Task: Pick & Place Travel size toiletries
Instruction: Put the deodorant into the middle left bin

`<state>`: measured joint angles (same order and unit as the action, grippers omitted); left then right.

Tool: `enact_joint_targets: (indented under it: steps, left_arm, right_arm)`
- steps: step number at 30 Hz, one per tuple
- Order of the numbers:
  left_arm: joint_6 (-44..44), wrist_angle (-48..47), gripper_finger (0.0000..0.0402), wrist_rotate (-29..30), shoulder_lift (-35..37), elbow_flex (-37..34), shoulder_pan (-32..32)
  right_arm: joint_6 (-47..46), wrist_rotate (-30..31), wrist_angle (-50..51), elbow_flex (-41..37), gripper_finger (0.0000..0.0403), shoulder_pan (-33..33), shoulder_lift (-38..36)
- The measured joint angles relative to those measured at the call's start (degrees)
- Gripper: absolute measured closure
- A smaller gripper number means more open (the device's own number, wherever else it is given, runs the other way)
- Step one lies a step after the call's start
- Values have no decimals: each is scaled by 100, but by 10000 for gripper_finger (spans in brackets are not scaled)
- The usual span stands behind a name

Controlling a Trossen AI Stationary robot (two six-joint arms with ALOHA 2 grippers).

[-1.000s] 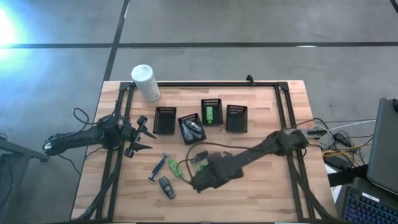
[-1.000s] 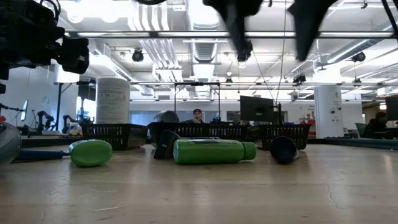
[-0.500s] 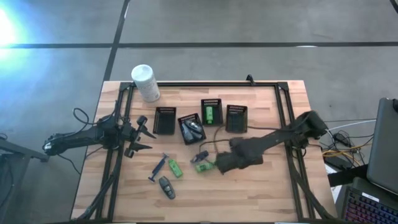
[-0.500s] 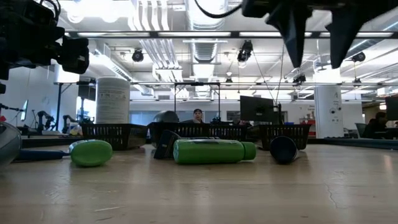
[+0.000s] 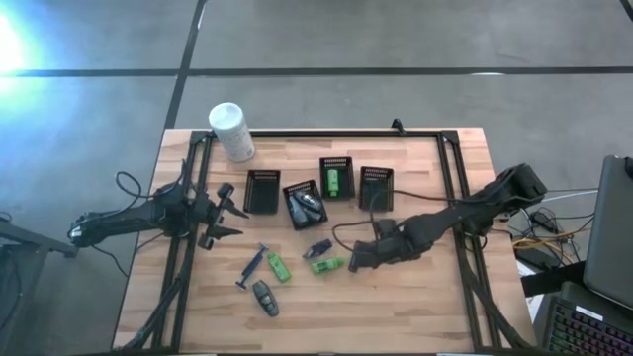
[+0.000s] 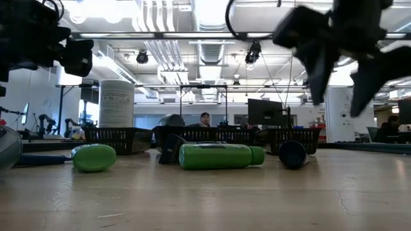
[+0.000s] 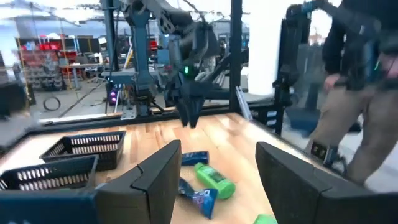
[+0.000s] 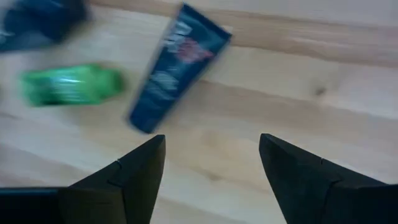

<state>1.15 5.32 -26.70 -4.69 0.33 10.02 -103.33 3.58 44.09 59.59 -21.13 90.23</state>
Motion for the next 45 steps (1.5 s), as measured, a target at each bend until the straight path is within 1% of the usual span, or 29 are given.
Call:
enact_joint_targets:
  steps: [2,4,9,11,13,15,17,19,22,24,26,28,30,32,33,35,38,40,42,43,45]
  left_arm:
    - [631,11,188,-9,2,-1,-2]
    - [1472,13,188,-19,2,0,-2]
    - [4256,22,188,-22,2,-1,-2]
    - [5183,22,188,150,2,1,-2]
    - [5896,49,188,372,2,1,-2]
    - [6188,92,188,580,2,0,-2]
    - [6329,122,188,661,2,0,-2]
    - [6619,195,188,901,2,1,-9]
    - [7244,659,188,1360,-27,1,-2]
    - [7235,906,188,1311,-56,46,-2]
    - [7244,575,189,1160,-162,249,-4]
    - [7248,-150,190,1045,-308,564,-7]
    - [6847,-1232,191,923,-575,983,-7]
    - [6150,-2505,191,924,-920,1396,-7]
    - [5747,-2986,191,921,-1125,1602,-11]
    - [4936,-3603,191,826,-1568,2020,-73]
    - [3397,-3766,191,177,-2232,2601,-414]
    - [2286,-3750,191,46,-2671,3013,-833]
    - [1327,-3900,191,109,-3086,3396,-1355]
    - [976,-4037,191,251,-3324,3584,-1646]
    - [602,-4275,191,778,-3794,3882,-2229]
  right_arm:
    - [195,-135,-7,-229,135,49,-62]
    - [383,-228,-22,-406,128,104,-135]
    - [728,-226,-327,-726,117,223,-386]
    - [794,-212,-376,-763,113,300,-447]
    - [888,-186,-442,-771,110,404,-480]
    - [939,-123,-484,-772,107,534,-507]
    - [1042,-75,-584,-769,106,690,-511]
    - [1127,-61,-716,-753,106,844,-502]
    - [1167,-53,-971,-747,112,1034,-502]
    - [1185,-51,-1116,-747,119,1143,-502]
    - [1187,-42,-1154,-747,126,1204,-502]
    - [1189,-37,-1150,-747,132,1211,-500]
    - [1189,-40,-1147,-747,138,1204,-500]
    - [1189,-46,-1145,-747,143,1198,-500]
    - [1189,-46,-1145,-747,144,1189,-500]
    - [1188,-46,-1145,-747,147,1166,-500]
    - [1209,-108,-1145,-747,150,1100,-500]
    - [1230,-177,-1142,-747,151,1045,-500]
    - [1309,-217,-1140,-747,150,966,-500]
    - [1318,-222,-1137,-747,148,928,-500]
    - [1317,-230,-1136,-747,142,851,-500]
